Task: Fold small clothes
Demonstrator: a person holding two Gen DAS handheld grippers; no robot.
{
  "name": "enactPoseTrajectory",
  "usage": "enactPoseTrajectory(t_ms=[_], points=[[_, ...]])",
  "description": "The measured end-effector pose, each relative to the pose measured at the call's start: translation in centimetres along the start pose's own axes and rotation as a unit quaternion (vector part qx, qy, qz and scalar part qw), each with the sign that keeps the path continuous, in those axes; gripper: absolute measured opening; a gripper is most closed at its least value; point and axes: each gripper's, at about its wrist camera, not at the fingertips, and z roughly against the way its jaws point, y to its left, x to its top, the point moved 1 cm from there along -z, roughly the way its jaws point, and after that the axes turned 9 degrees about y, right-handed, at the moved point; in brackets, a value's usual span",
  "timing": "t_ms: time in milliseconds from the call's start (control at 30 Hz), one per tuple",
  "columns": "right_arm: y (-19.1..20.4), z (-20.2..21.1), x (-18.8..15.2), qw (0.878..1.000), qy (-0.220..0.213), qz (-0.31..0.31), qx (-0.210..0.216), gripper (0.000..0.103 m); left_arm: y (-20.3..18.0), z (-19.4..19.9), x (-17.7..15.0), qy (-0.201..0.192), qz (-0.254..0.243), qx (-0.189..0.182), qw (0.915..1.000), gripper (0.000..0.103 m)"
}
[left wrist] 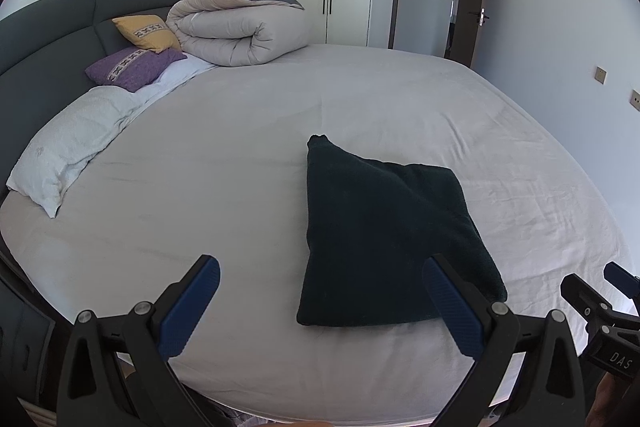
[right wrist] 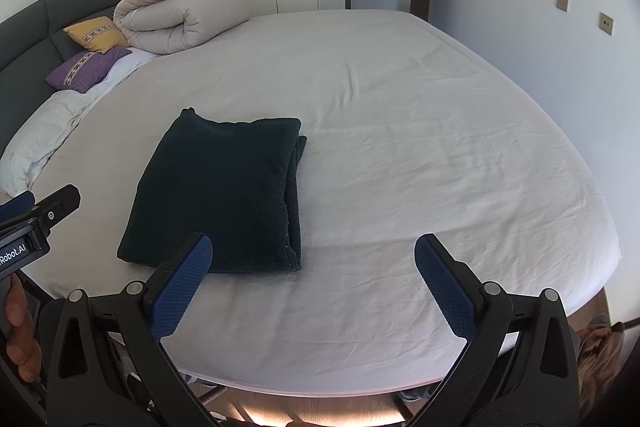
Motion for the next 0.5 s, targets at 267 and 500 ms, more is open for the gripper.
enactPoseTrajectory(t_ms=[267, 500], points=[[0.14, -0.12, 0.10, 1.000, 0.000, -0.004, 0.002, 0.103, 0.05, -0.29, 0.01, 0.005, 0.000, -0.003, 1.0000, 0.103], [0.35, -0.39, 0.07, 1.000, 0.002, -0.005, 0.003, 0.103, 0.03, -0.46, -0.02, 0.009, 0.001, -0.004, 1.0000, 0.103]])
